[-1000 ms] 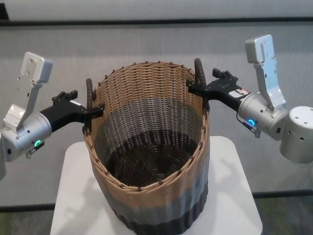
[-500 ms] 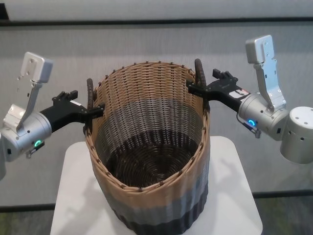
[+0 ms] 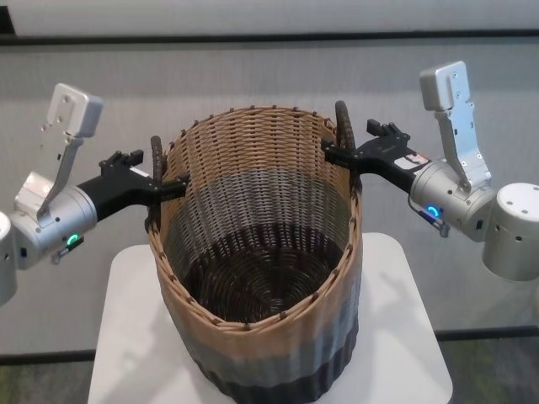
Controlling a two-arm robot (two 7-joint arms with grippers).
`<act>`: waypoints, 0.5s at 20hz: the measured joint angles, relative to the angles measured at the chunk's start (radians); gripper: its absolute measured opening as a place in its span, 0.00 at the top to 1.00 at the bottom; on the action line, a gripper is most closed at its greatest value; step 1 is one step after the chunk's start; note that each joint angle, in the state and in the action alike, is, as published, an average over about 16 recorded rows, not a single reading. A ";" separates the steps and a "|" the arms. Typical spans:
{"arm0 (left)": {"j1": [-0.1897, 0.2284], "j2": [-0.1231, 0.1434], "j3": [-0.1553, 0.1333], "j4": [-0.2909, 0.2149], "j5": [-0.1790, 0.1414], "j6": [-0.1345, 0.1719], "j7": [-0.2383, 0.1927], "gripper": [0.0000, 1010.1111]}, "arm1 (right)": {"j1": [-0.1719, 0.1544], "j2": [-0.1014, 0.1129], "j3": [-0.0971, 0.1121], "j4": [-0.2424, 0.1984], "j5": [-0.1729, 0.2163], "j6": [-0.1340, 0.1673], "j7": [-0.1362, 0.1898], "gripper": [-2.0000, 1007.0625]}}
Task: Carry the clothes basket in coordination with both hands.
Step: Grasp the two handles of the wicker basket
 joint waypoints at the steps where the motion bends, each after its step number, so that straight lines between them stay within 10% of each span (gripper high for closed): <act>1: -0.002 -0.001 0.001 0.001 0.004 0.000 0.000 0.01 | 0.000 0.000 0.000 0.001 -0.001 -0.001 0.001 0.00; 10: -0.012 -0.007 0.006 0.007 0.031 -0.003 0.006 0.01 | 0.002 -0.002 0.001 0.005 -0.005 -0.006 0.005 0.00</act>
